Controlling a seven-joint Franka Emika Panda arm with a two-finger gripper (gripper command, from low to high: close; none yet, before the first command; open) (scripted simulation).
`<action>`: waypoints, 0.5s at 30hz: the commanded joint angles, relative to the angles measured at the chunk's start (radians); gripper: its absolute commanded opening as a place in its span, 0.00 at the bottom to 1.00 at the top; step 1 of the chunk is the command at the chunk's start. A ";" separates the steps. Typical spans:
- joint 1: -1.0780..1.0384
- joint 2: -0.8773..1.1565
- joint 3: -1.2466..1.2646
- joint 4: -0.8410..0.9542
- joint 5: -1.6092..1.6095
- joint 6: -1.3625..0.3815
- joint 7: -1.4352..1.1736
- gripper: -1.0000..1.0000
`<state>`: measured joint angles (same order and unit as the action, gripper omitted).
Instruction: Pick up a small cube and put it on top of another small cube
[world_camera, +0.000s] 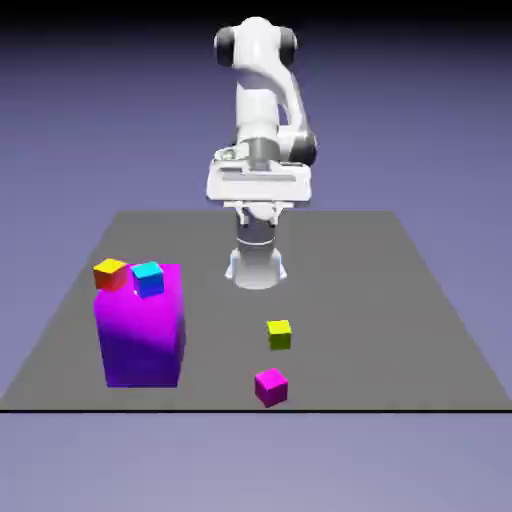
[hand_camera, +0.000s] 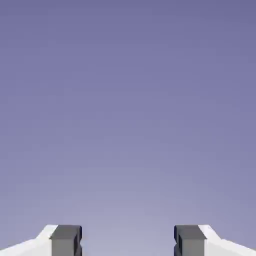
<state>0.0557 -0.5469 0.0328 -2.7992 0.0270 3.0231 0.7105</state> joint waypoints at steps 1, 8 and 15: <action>0.036 0.019 0.027 0.009 0.022 -0.012 -0.025 0.50; -0.159 0.250 0.278 0.049 -0.105 -0.173 0.072 0.50; -0.378 0.485 0.532 0.087 -0.247 -0.338 0.184 0.50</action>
<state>-0.3207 -0.0622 0.5644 -2.7120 -0.2198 2.6852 0.8947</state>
